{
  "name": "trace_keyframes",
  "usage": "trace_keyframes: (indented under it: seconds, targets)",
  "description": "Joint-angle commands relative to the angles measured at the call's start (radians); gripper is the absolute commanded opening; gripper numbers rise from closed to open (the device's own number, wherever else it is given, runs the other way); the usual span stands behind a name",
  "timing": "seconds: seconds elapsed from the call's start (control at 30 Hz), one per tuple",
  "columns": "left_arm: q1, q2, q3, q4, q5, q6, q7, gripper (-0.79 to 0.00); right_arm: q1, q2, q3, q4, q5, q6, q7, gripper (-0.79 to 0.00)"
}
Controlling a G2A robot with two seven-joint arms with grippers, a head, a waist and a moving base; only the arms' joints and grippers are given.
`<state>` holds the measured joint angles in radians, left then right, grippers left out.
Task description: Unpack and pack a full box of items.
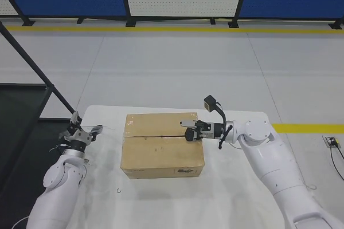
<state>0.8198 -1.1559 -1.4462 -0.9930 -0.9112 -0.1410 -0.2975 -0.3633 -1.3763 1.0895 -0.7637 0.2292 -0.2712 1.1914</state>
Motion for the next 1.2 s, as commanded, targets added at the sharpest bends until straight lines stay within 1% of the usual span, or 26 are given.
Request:
trace_keyframes:
  seconds: [0.0,0.1,0.27,0.43,0.5,0.57,0.63,0.7,0.77,0.8,0.87,1.0,1.1,1.17]
  targets:
    - [-0.027,-0.003,0.011,0.032,0.011,0.02,0.005,0.0,0.0,0.0,0.0,0.0,0.0,0.0,0.0,0.0]
    - [-0.061,-0.008,0.022,0.074,0.018,0.048,-0.001,0.0,0.0,0.0,0.0,0.0,0.0,0.0,0.0,0.0]
    - [-0.094,-0.014,0.027,0.127,0.022,0.046,-0.011,0.0,0.0,0.0,0.0,0.0,0.0,0.0,0.0,0.0]
    - [-0.152,-0.021,0.025,0.196,0.001,0.069,-0.009,0.0,0.0,0.0,0.0,0.0,0.0,0.0,0.0,0.0]
    - [-0.171,-0.024,0.027,0.218,-0.005,0.08,-0.022,0.0,0.0,0.0,0.0,0.0,0.0,0.0,0.0,0.0]
    - [-0.176,-0.025,0.029,0.229,0.002,0.068,-0.043,0.0,0.0,0.0,0.0,0.0,0.0,0.0,0.0,0.0]
    - [-0.172,-0.027,0.027,0.228,-0.014,0.054,-0.087,0.0,0.0,0.0,0.0,0.0,0.0,0.0,0.0,0.0]
    - [-0.154,-0.028,0.016,0.221,-0.048,0.029,-0.177,0.0,0.0,0.0,0.0,0.0,0.0,0.0,0.0,0.0]
    - [-0.142,-0.029,-0.003,0.222,-0.107,0.034,-0.254,0.0,0.0,0.0,0.0,0.0,0.0,0.0,0.0,0.0]
    - [-0.143,-0.028,-0.015,0.227,-0.129,0.036,-0.266,0.0,0.0,0.0,0.0,0.0,0.0,0.0,0.0,0.0]
    - [-0.151,-0.027,-0.022,0.241,-0.131,0.041,-0.261,0.0,0.0,0.0,0.0,0.0,0.0,0.0,0.0,0.0]
    - [-0.171,-0.028,-0.009,0.258,-0.072,0.051,-0.194,0.0,0.0,0.0,0.0,0.0,0.0,0.0,0.0,0.0]
    - [-0.168,-0.03,-0.01,0.27,-0.062,0.026,-0.164,0.0,0.0,0.0,0.0,0.0,0.0,0.0,0.0,0.0]
    - [-0.165,-0.031,-0.026,0.283,-0.091,0.01,-0.147,0.0,0.0,0.0,0.0,0.0,0.0,0.0,0.0,0.0]
